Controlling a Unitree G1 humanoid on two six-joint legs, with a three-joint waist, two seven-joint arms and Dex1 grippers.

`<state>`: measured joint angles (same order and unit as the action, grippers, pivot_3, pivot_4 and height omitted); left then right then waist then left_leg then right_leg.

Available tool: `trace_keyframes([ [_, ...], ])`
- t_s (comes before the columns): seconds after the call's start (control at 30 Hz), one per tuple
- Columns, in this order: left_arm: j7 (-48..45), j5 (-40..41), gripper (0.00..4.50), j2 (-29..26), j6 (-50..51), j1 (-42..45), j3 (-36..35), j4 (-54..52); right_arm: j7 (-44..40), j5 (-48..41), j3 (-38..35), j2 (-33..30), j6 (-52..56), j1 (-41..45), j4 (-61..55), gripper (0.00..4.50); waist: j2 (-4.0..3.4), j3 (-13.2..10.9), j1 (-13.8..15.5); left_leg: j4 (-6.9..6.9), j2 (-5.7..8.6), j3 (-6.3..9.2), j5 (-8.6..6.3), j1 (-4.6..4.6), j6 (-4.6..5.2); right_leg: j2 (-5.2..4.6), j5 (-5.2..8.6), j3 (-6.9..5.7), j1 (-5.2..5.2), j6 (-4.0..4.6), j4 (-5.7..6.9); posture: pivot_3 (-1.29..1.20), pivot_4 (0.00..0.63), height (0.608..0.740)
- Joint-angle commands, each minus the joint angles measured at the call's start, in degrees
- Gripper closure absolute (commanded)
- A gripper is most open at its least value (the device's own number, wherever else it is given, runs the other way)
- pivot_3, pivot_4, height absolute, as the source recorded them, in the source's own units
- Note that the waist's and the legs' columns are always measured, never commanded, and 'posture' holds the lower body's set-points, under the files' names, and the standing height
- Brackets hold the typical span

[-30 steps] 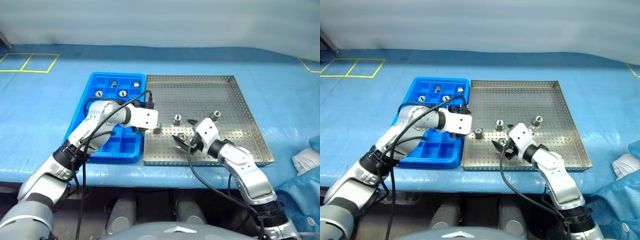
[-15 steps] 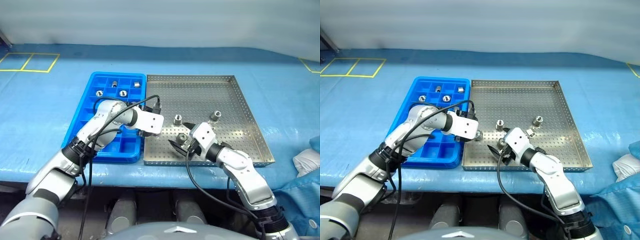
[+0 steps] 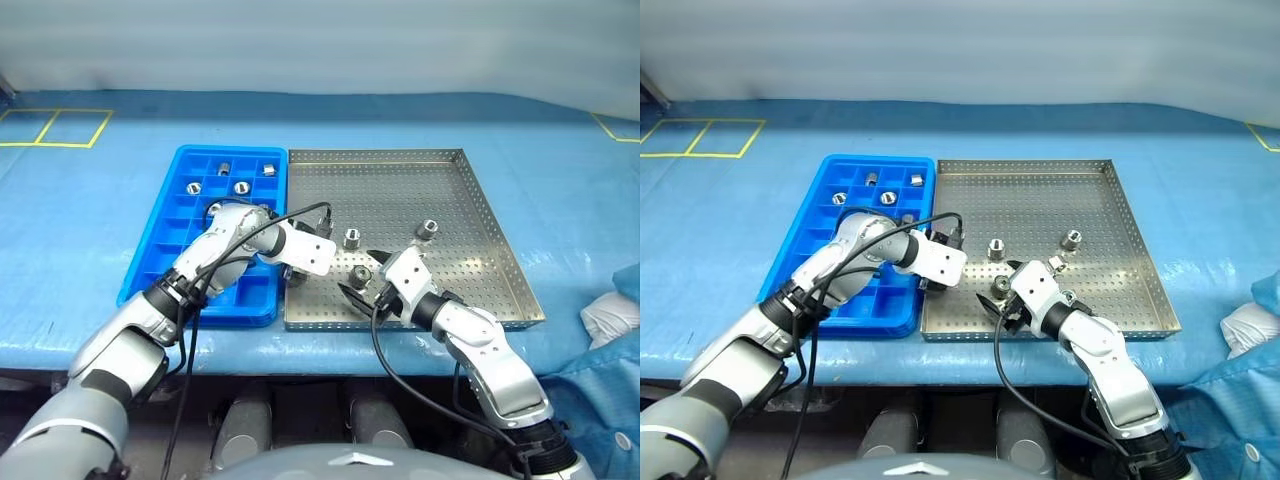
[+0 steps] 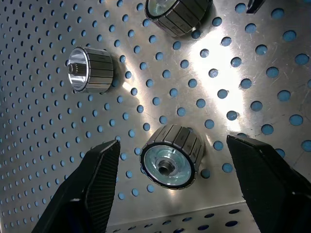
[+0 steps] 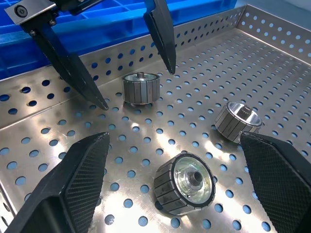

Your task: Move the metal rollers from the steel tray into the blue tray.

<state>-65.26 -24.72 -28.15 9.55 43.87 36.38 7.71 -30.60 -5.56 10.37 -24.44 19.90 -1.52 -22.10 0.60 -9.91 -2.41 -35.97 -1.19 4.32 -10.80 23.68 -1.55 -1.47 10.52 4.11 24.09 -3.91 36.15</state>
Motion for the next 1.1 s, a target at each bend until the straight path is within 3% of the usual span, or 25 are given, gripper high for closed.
trace_keyframes([
  [0.03, -0.14, -1.24, 0.66, 0.04, -0.73, 1.09, 0.04, 1.04, 0.54, 0.00, -0.42, 0.38, -1.19, -0.07, -2.66, 0.00, 0.00, 0.00, -0.19, 0.00, 0.00, 0.00, 0.00, 0.00, 0.00, 0.00, 0.00, 0.00, 0.00, 0.00, 0.01, -0.01, 0.150, 0.740],
  [0.2, -0.03, -2.28, 0.66, 0.50, -1.05, 1.44, 0.63, 2.76, 0.93, 0.13, -0.14, 0.73, -1.48, 0.31, -2.39, 0.00, 0.00, 0.00, -0.73, -0.01, 0.00, 0.00, 0.00, -0.02, 0.00, 0.00, 0.00, 0.00, -0.01, 0.00, 0.03, -0.01, 0.150, 0.740],
  [0.3, 0.00, -2.80, 1.25, 0.74, -1.48, 1.54, 0.71, 3.51, 1.06, 0.34, -0.03, 1.06, -1.53, 0.22, -2.45, 0.00, 0.00, 0.00, -1.10, -0.01, 0.00, 0.00, 0.00, -0.02, 0.00, 0.00, 0.00, 0.00, 0.00, 0.00, 0.04, -0.01, 0.150, 0.740],
  [0.43, 0.61, -3.38, 2.53, 1.40, -1.51, 1.94, 0.63, 4.41, 0.99, 0.47, -0.13, 1.08, -1.63, 0.11, -2.43, 0.00, -0.01, 0.01, -1.13, -0.01, 0.00, 0.00, 0.00, -0.04, 0.00, 0.00, 0.00, 0.01, -0.01, 0.00, 0.05, -0.02, 0.150, 0.740],
  [0.53, 0.84, -3.59, 2.53, 1.62, -2.04, 2.06, 0.76, 4.56, 1.01, 0.50, -0.33, 0.96, -1.54, 0.04, -2.64, 0.00, -0.01, 0.01, -1.10, -0.01, 0.00, 0.00, 0.00, -0.05, 0.00, 0.00, 0.00, 0.02, -0.02, 0.00, 0.05, -0.02, 0.150, 0.740],
  [0.6, 1.14, -3.47, 2.86, 2.02, -2.10, 1.94, 0.51, 4.60, 0.98, 0.46, -0.53, 0.77, -1.40, -0.15, -2.93, 0.00, -0.01, 0.01, -1.06, -0.02, 0.00, 0.00, 0.00, -0.05, 0.00, 0.00, 0.00, 0.01, -0.02, 0.00, 0.07, -0.02, 0.150, 0.740],
  [0.77, 1.38, -3.52, 4.34, 2.95, -2.07, 1.55, 0.17, 4.14, 0.83, 0.38, -1.16, -0.04, -1.13, -0.67, -3.82, 0.00, -0.06, 0.04, -1.26, -0.03, 0.00, -0.01, 0.00, -0.12, 0.00, 0.00, 0.00, 0.02, -0.09, 0.00, 0.06, -0.04, 0.150, 0.740],
  [0.8, 1.47, -3.42, 4.47, 3.16, -2.12, 1.51, -0.03, 4.09, 0.90, 0.39, -1.26, -0.11, -1.06, -0.65, -3.86, 0.00, -0.07, 0.04, -1.31, -0.03, 0.00, 0.00, 0.00, -0.12, 0.00, 0.00, 0.00, 0.02, -0.10, 0.00, 0.06, -0.04, 0.150, 0.740],
  [1.1, 1.37, -2.61, 4.47, 3.24, -4.66, 1.70, -0.33, 5.31, 1.19, 0.52, -0.54, 0.40, -0.73, 0.36, -3.49, 0.00, -0.04, 0.02, -1.49, -0.04, 0.00, 0.00, 0.00, -0.09, 0.00, 0.02, 0.00, 0.03, -0.03, 0.00, 0.14, -0.03, 0.150, 0.740],
])
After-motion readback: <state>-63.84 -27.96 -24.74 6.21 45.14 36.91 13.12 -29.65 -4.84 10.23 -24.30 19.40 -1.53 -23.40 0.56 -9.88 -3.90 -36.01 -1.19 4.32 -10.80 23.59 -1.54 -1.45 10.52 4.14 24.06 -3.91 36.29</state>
